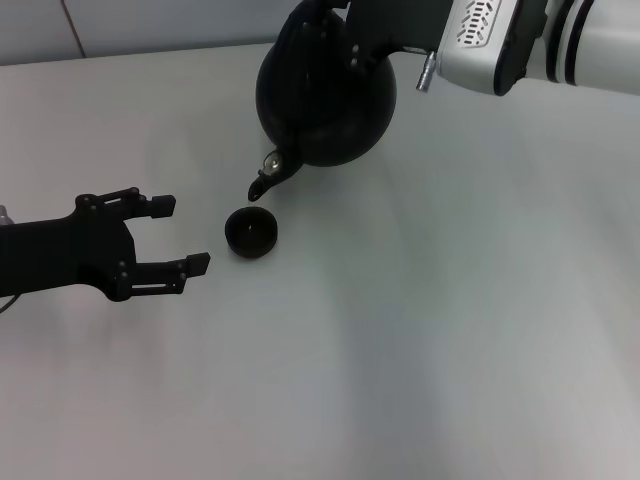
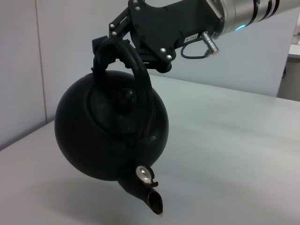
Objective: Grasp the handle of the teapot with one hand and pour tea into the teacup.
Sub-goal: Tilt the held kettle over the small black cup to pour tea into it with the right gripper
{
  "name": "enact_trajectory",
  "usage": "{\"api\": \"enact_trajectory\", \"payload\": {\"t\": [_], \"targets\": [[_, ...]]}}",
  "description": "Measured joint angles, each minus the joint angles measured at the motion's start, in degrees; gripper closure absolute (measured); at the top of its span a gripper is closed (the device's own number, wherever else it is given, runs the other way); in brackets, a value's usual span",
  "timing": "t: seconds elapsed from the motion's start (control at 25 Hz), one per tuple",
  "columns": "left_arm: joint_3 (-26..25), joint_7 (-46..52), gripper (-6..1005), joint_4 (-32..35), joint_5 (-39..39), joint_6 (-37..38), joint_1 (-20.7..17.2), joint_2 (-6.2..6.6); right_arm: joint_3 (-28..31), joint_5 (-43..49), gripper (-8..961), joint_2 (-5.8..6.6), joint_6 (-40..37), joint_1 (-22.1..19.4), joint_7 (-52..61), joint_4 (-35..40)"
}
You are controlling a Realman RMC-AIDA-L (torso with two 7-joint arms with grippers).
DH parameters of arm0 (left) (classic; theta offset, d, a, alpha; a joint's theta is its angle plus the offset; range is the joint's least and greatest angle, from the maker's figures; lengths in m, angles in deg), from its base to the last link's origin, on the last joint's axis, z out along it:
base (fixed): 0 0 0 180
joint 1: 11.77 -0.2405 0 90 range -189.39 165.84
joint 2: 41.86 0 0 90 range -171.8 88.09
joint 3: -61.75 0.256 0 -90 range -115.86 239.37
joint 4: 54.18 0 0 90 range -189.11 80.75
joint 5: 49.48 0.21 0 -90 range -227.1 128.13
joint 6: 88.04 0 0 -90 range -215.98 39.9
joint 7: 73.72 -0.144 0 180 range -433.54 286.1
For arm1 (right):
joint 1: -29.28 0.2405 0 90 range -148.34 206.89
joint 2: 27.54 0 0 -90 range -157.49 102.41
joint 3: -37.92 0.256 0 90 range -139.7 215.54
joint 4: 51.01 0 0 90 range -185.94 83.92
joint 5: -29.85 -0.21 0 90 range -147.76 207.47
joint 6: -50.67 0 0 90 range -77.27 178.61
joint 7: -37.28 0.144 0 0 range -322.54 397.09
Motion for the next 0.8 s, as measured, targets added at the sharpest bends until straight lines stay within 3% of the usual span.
{"api": "enact_trajectory", "payload": {"t": [0.8], "targets": [[0.0, 0.0, 140, -0.2, 0.0, -0.6, -0.3, 0.0, -1.5, -0.1, 866, -0.11, 0.1, -0.1, -1.6, 0.7]]}}
